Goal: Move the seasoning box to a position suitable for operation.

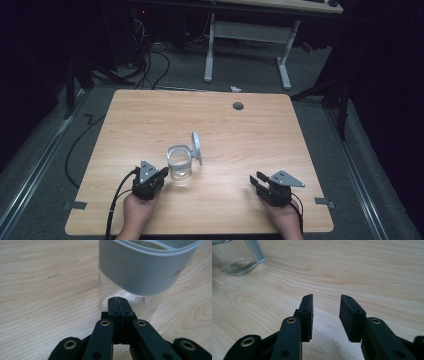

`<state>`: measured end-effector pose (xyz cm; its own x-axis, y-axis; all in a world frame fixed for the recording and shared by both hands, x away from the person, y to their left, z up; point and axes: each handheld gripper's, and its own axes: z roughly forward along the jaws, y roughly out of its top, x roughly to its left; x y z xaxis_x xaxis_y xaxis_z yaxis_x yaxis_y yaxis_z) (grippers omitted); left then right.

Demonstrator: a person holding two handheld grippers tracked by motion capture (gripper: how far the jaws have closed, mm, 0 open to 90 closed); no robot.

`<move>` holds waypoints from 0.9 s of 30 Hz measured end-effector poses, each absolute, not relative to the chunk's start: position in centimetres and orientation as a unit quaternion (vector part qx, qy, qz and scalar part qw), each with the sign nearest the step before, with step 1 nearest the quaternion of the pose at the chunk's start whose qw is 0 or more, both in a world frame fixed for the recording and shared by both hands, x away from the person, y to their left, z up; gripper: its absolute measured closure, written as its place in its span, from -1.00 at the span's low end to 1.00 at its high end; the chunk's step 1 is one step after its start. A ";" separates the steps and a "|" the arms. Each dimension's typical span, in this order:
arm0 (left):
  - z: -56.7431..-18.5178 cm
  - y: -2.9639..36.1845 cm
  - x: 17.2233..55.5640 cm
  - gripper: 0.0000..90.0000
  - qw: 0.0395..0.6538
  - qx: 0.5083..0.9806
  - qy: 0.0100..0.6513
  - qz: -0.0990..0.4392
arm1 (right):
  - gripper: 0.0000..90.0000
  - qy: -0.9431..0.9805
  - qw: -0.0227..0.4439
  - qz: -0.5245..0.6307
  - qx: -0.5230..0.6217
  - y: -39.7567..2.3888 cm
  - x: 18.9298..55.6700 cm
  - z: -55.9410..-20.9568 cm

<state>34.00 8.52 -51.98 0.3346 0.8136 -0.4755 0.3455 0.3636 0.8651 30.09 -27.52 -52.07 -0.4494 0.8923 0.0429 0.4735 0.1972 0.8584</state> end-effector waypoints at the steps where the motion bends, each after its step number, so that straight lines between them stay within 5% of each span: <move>1: -52.0 8.0 33.7 1.00 0.623 0.532 0.544 0.183 | 0.46 0.734 0.245 0.428 0.466 -27.5 30.1 -52.1; 16: -51.9 5.6 32.5 1.00 0.637 0.546 0.519 0.164 | 0.41 0.737 0.242 0.426 0.466 -27.5 30.1 -52.1; 27: -52.1 8.5 37.7 1.00 0.617 0.522 0.559 0.186 | 0.42 0.738 0.242 0.428 0.462 -27.5 30.1 -52.2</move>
